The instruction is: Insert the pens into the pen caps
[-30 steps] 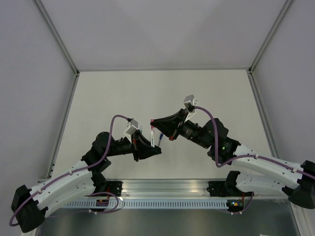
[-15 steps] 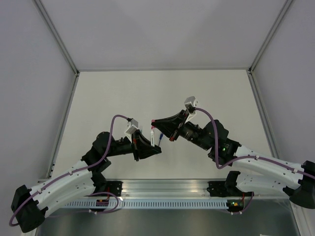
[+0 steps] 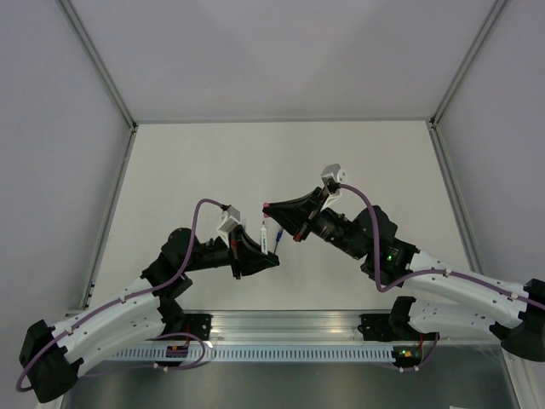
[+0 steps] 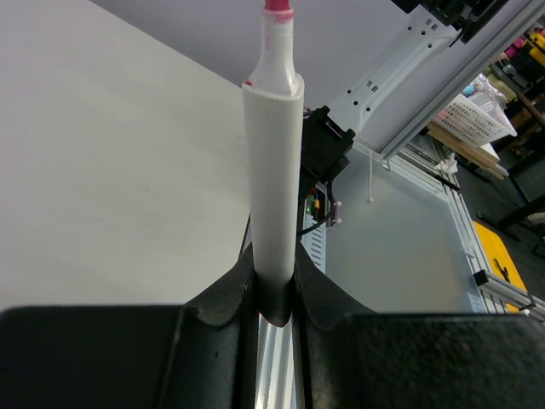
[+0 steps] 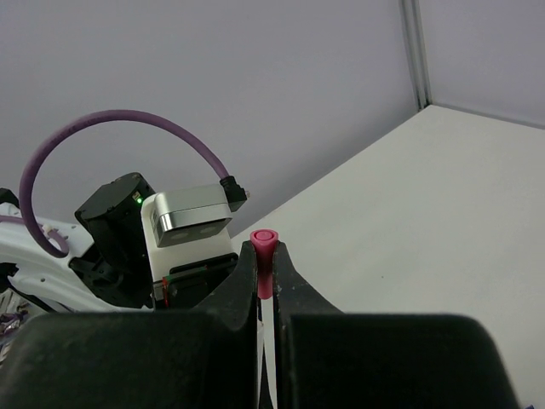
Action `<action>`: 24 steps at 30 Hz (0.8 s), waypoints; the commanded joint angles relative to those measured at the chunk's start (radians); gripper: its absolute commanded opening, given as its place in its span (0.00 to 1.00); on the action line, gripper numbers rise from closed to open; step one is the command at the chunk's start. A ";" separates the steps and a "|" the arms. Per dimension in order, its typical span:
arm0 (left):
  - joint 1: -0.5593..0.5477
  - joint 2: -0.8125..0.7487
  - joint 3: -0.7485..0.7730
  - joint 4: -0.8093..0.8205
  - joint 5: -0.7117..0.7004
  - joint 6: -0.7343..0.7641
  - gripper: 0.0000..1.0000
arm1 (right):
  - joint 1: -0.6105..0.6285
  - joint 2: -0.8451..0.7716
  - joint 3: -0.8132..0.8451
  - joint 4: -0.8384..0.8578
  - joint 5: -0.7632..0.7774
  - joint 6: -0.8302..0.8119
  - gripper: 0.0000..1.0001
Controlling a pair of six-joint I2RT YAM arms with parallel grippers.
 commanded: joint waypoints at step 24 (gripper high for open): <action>-0.002 0.007 0.037 -0.015 -0.034 0.030 0.02 | 0.009 0.023 0.052 0.019 -0.004 0.012 0.00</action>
